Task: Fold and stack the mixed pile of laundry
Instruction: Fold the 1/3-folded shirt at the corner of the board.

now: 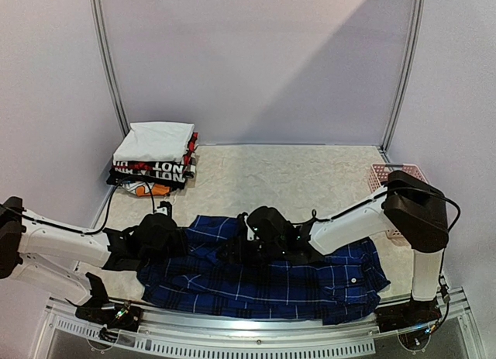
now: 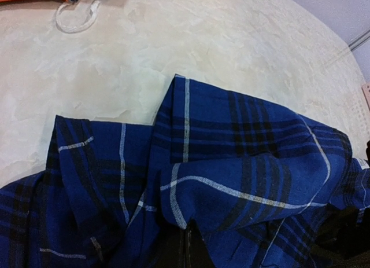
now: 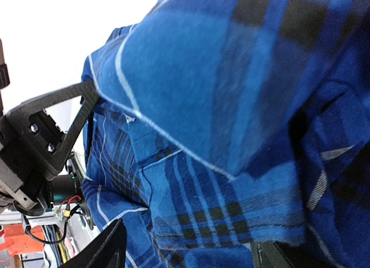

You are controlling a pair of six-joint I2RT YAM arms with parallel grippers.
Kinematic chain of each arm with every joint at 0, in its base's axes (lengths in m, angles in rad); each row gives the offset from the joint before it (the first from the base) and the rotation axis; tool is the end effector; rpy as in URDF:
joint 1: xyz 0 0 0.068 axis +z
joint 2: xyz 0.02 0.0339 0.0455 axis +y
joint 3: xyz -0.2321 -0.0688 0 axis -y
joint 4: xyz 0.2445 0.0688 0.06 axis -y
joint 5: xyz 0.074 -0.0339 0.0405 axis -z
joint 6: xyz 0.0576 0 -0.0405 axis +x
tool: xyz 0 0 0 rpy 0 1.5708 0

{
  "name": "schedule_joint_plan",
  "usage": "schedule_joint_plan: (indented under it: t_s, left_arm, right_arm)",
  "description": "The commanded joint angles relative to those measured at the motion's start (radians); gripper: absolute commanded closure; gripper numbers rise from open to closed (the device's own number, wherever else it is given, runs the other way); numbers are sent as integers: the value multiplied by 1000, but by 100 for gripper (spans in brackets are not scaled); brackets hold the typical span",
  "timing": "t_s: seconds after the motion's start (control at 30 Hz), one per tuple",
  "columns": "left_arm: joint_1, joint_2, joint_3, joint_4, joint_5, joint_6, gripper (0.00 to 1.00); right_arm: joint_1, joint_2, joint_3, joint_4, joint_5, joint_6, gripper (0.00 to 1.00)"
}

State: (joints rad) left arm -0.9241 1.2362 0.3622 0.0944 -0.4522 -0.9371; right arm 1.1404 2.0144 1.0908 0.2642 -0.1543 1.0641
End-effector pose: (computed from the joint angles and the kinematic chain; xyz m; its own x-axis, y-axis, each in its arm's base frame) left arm 0.1624 -0.1733 0.0953 -0.6784 -0.3044 -0.6686 -0.0272 0.9199 -0.3912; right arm 0.1665 0.3839 0.0841 -0.9535 -0.0062 -0.3012 -0.2369 0.6333 0.7367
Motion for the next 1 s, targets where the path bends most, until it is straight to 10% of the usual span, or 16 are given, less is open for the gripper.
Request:
schedule_joint_plan:
  t_s: [0.0,0.97]
  left_arm:
    - [11,2,-21,22,8,-9,100]
    - [11,22,-29,48,10,-16,100]
  right_arm:
    - [-10,18,-5,3,29,1,29]
    - [30,49,97,-77,29,-28,64]
